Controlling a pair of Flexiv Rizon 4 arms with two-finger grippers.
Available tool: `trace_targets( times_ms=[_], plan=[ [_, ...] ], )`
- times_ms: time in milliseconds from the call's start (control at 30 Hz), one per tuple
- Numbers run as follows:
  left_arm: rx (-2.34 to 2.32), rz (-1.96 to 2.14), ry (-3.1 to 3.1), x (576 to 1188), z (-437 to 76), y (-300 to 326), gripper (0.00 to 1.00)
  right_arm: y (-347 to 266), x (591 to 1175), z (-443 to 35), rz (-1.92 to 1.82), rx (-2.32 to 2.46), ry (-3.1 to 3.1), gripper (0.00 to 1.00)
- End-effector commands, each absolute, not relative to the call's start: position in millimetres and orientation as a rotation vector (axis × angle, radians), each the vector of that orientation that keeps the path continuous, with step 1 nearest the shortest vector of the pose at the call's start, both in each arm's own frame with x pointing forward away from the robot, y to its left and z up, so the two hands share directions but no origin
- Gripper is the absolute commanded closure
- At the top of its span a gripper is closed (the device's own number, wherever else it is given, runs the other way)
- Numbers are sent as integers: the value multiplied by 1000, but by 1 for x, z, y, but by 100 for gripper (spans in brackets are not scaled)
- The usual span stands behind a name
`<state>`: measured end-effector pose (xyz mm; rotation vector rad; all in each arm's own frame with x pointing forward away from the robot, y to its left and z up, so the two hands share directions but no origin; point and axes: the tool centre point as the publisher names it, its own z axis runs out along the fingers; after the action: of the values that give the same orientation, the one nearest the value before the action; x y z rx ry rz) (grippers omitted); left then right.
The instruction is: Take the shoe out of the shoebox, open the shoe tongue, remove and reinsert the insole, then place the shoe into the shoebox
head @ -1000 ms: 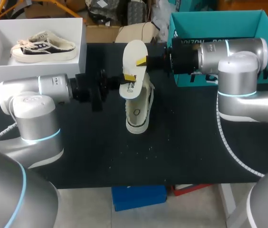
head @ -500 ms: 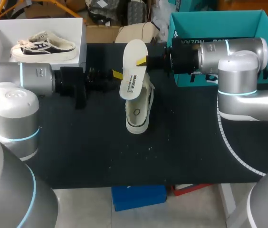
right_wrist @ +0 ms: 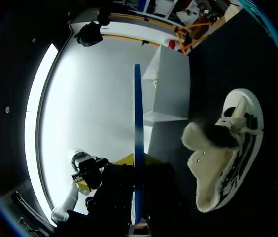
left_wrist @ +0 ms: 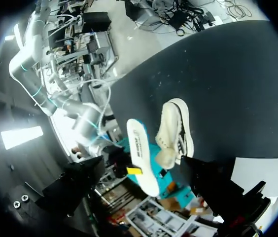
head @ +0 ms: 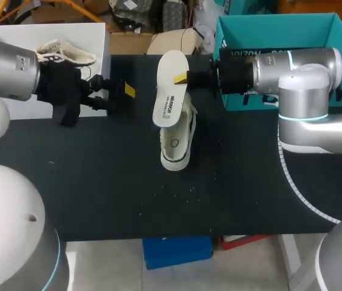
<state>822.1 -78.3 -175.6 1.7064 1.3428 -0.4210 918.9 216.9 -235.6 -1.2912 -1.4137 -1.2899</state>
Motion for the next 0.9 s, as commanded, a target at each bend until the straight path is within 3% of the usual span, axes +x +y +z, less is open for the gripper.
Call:
trace_targets(
  times_ms=[33, 433, 900],
  plan=[
    [2162, 85, 1568, 842, -165, -110, 0, 219, 919, -236, -1293, -1294, -1412, 100],
    [2133, 41, 1529, 838, -136, -147, 0, 219, 919, -236, -1293, -1294, -1412, 100],
    [2120, 39, 1513, 836, -134, -148, 0, 219, 919, -236, -1293, -1294, -1412, 100]
  ],
)
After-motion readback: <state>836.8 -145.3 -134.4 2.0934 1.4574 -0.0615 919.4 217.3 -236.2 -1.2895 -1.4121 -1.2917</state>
